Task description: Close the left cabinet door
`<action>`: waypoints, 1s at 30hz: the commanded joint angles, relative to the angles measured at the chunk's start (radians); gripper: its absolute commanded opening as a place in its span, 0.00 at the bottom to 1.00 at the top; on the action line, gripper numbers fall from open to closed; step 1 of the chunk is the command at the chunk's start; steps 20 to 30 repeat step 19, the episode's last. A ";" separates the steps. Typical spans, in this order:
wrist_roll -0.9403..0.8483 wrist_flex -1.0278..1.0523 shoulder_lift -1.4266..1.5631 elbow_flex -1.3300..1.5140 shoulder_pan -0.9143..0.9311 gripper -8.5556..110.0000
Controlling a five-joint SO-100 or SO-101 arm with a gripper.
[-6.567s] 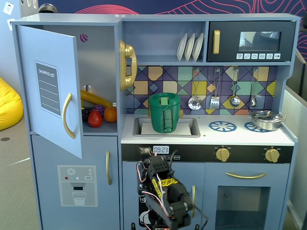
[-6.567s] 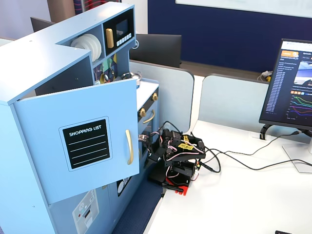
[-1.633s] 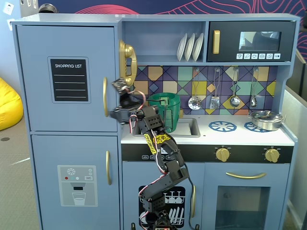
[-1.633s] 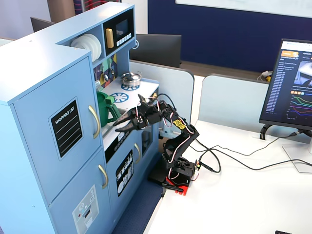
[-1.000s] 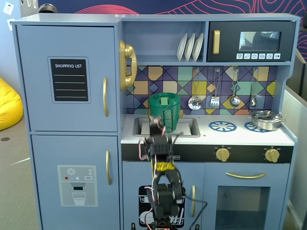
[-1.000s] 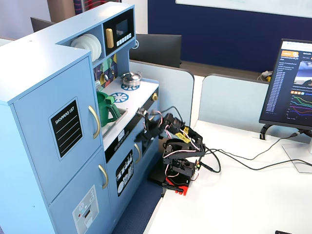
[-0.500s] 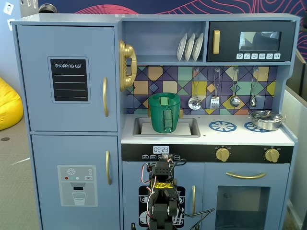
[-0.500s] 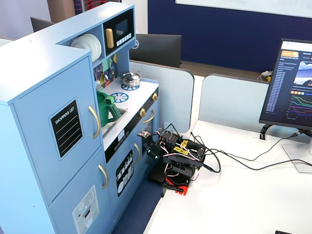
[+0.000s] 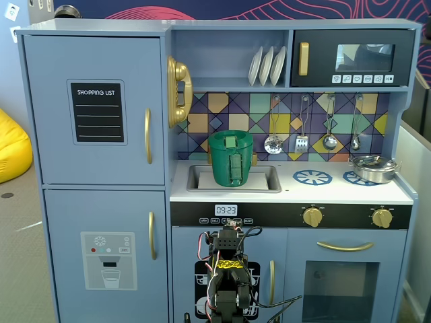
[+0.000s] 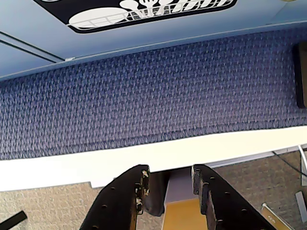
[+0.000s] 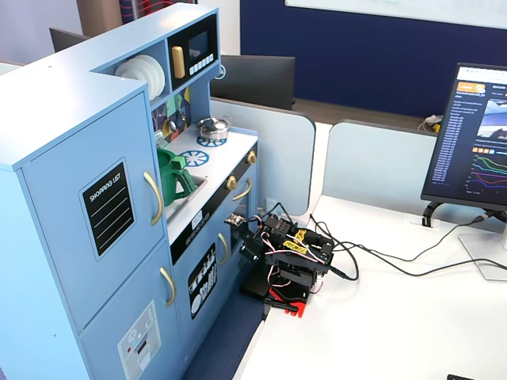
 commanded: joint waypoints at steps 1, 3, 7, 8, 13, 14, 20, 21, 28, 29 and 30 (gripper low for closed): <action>-0.003 0.184 -0.006 -0.005 0.023 0.08; -0.005 0.186 -0.006 -0.005 0.014 0.08; -0.005 0.186 -0.006 -0.005 0.014 0.08; -0.005 0.186 -0.006 -0.005 0.014 0.08; -0.005 0.186 -0.006 -0.005 0.014 0.08; -0.005 0.186 -0.006 -0.005 0.014 0.08; -0.005 0.186 -0.006 -0.005 0.014 0.08; -0.005 0.186 -0.006 -0.005 0.014 0.08; -0.005 0.186 -0.006 -0.005 0.014 0.08; -0.005 0.186 -0.006 -0.005 0.014 0.08; -0.005 0.186 -0.006 -0.005 0.014 0.08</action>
